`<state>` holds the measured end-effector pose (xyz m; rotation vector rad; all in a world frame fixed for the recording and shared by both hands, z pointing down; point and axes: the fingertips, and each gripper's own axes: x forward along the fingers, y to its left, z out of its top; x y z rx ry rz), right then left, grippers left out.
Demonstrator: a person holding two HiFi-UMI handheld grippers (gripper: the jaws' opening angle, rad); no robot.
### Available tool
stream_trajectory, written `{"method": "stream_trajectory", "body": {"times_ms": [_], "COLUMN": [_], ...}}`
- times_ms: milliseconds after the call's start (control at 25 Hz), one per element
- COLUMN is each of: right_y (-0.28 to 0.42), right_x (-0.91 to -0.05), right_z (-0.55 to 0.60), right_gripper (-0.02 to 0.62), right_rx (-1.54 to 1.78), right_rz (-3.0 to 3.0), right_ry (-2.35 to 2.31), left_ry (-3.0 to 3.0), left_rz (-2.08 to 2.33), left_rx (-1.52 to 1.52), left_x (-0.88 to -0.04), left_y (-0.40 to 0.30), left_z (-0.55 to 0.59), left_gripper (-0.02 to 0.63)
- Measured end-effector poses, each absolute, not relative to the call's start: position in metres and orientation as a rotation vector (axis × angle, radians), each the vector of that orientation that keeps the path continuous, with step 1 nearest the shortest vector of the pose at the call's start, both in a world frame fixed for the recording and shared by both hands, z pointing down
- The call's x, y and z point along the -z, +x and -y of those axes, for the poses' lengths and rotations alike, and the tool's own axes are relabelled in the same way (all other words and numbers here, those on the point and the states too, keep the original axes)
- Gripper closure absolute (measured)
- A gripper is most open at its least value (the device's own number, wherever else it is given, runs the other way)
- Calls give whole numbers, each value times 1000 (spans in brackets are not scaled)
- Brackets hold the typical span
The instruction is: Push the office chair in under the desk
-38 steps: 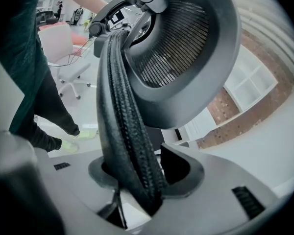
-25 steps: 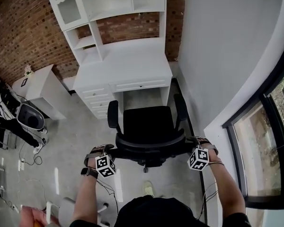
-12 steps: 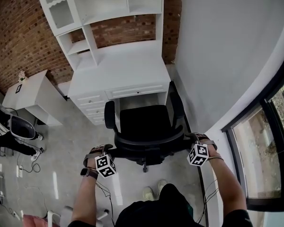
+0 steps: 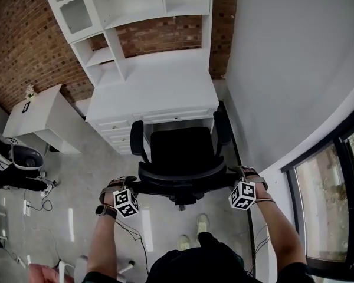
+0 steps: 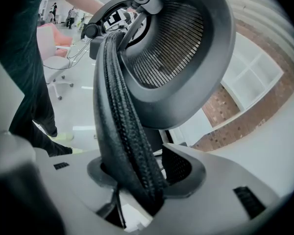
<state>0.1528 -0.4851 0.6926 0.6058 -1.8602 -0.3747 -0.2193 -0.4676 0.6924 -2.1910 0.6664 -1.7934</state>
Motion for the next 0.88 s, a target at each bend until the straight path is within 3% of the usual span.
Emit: {"method": "stream_trajectory", "body": {"times_ms": [880], "right_y": [134], "right_x": [-692], "right_z": [528], "right_gripper": [400], "right_rx": [415], "right_rz": [1884], "right_ry": [601], "left_ry": [-2208], "left_rz": [-665], "left_rx": [1760], "left_x": [-692], "left_y": [-235], "left_z": [517], "left_gripper": [445]}}
